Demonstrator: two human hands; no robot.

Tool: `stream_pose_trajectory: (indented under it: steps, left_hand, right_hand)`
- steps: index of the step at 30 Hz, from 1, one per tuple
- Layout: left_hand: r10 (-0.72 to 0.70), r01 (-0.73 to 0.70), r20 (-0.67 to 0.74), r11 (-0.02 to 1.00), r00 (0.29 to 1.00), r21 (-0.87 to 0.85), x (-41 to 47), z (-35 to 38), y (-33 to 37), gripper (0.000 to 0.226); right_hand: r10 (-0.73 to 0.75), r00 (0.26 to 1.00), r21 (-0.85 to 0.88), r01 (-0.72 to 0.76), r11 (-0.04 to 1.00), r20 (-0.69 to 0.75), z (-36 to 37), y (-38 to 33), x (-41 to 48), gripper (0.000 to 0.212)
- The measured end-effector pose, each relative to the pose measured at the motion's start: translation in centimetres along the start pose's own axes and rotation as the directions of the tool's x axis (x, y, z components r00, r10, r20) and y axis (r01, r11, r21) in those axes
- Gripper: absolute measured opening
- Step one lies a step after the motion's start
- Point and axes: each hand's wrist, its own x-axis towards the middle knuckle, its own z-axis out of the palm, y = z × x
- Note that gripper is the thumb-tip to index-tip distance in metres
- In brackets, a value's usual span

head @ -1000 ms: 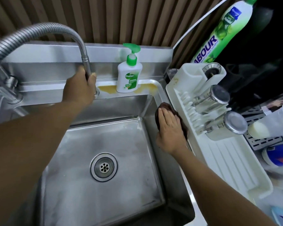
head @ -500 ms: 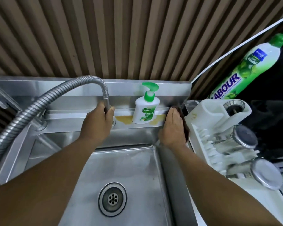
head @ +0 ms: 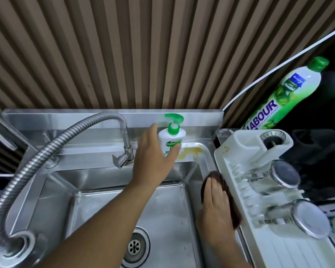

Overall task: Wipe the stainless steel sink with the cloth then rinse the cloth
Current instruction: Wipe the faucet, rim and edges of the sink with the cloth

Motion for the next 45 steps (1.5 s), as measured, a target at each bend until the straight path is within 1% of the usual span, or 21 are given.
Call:
stream_pose_trajectory:
  steps: [3, 7, 10, 11, 13, 15, 16, 18, 21, 22, 24, 27, 29, 30, 32, 34, 36, 38, 39, 41, 45]
  left_hand:
    - [-0.065, 0.058, 0.126, 0.996, 0.99, 0.063, 3.0, 1.9, -0.1, 0.077]
    - [-0.113, 0.096, 0.234, 0.992, 0.966, 0.086, 4.0, 2.0, -0.6, 0.059]
    - [-0.108, 0.092, 0.208, 0.992, 0.972, 0.084, 2.2, -0.4, 0.0, 0.048]
    - [-0.11, 0.097, 0.189, 0.992, 0.976, 0.078, 1.1, -1.6, 0.0, 0.044]
    - [-0.111, 0.105, 0.168, 0.993, 0.98, 0.046, -1.2, -4.2, -0.3, 0.036]
    - [-0.132, 0.131, 0.168, 0.991, 0.977, 0.015, -3.1, -6.6, -1.1, 0.032]
    - [-0.143, 0.146, 0.167, 0.989, 0.976, -0.002, -3.9, -7.8, -1.6, 0.031]
    - [-0.159, 0.168, 0.158, 0.985, 0.975, -0.044, -5.0, -9.6, -2.5, 0.031]
    - [-0.175, 0.185, 0.147, 0.981, 0.974, -0.06, -5.9, -11.6, -3.7, 0.031]
    - [-0.175, 0.185, 0.136, 0.981, 0.975, -0.061, -6.0, -12.1, -4.0, 0.031]
    - [-0.174, 0.18, 0.107, 0.982, 0.979, -0.057, -6.0, -12.8, -4.3, 0.031]
    - [-0.179, 0.184, 0.092, 0.982, 0.979, -0.047, -5.8, -13.0, -4.2, 0.034]
    - [-0.181, 0.185, 0.105, 0.982, 0.978, -0.037, -5.5, -12.8, -4.0, 0.041]
    - [-0.175, 0.179, 0.109, 0.983, 0.979, -0.03, -5.3, -12.7, -3.9, 0.046]
    - [-0.169, 0.172, 0.102, 0.985, 0.98, -0.013, -5.1, -12.5, -3.6, 0.042]
    - [-0.176, 0.177, 0.081, 0.984, 0.981, 0.002, -4.9, -12.4, -3.3, 0.031]
    - [-0.188, 0.188, 0.083, 0.982, 0.979, 0.008, -4.8, -12.5, -2.9, 0.028]
    - [-0.213, 0.214, 0.08, 0.977, 0.974, -0.01, -4.9, -12.6, -2.9, 0.029]
    - [-0.221, 0.223, 0.074, 0.974, 0.973, -0.028, -4.9, -12.7, -2.9, 0.029]
    - [-0.23, 0.232, 0.053, 0.972, 0.972, -0.041, -5.2, -13.0, -2.8, 0.029]
    - [-0.223, 0.223, 0.003, 0.974, 0.975, -0.029, -6.0, -13.8, -3.2, 0.033]
  right_hand:
    - [0.003, 1.0, 0.046, -0.002, 0.999, -0.021, -0.3, 0.5, -3.1, 0.08]
    - [-0.01, 0.999, 0.158, 0.016, 0.987, -0.039, 0.0, 1.3, -3.6, 0.075]
    - [0.128, 0.99, 0.327, -0.1, 0.94, -0.066, -0.1, 0.4, -2.0, 0.081]
    - [0.231, 0.972, 0.449, -0.19, 0.873, -0.039, -0.6, -0.4, -1.0, 0.081]
    - [0.416, 0.908, 0.68, -0.332, 0.654, 0.043, -1.6, -2.2, 1.8, 0.063]
    - [0.516, 0.855, 0.793, -0.351, 0.497, 0.055, -2.7, -4.3, 5.9, 0.064]
    - [0.516, 0.856, 0.821, -0.302, 0.484, 0.011, -3.0, -5.6, 8.1, 0.065]
    - [0.41, 0.908, 0.805, -0.178, 0.567, -0.088, -3.8, -8.6, 12.4, 0.064]
    - [0.063, 0.99, 0.711, 0.049, 0.701, -0.13, -4.0, -13.2, 16.9, 0.063]
    - [-0.077, 0.988, 0.662, 0.146, 0.735, -0.133, -3.5, -14.4, 17.8, 0.063]
    - [-0.331, 0.93, 0.481, 0.366, 0.797, -0.161, -2.1, -16.1, 19.0, 0.066]
    - [-0.498, 0.849, 0.252, 0.529, 0.81, -0.179, -0.8, -16.0, 19.5, 0.076]
    - [-0.495, 0.844, 0.214, 0.533, 0.819, -0.207, -1.0, -14.0, 19.7, 0.074]
    - [-0.444, 0.865, 0.212, 0.491, 0.845, -0.236, -1.2, -12.6, 19.9, 0.067]
    - [-0.265, 0.923, 0.227, 0.331, 0.916, -0.279, -1.7, -9.2, 20.6, 0.051]
    - [-0.061, 0.948, 0.271, 0.151, 0.951, -0.314, -2.1, -6.1, 21.6, 0.038]
    - [0.172, 0.922, 0.388, -0.025, 0.921, -0.348, -2.3, -4.6, 22.6, 0.035]
    - [0.338, 0.876, 0.497, -0.136, 0.857, -0.343, -2.1, -5.2, 23.0, 0.048]
    - [0.361, 0.871, 0.515, -0.153, 0.843, -0.333, -2.0, -6.2, 22.8, 0.054]
    - [0.291, 0.899, 0.487, -0.105, 0.867, -0.326, -1.3, -8.7, 21.8, 0.061]
    - [-0.039, 0.955, 0.359, 0.148, 0.922, -0.294, -0.3, -13.7, 19.3, 0.075]
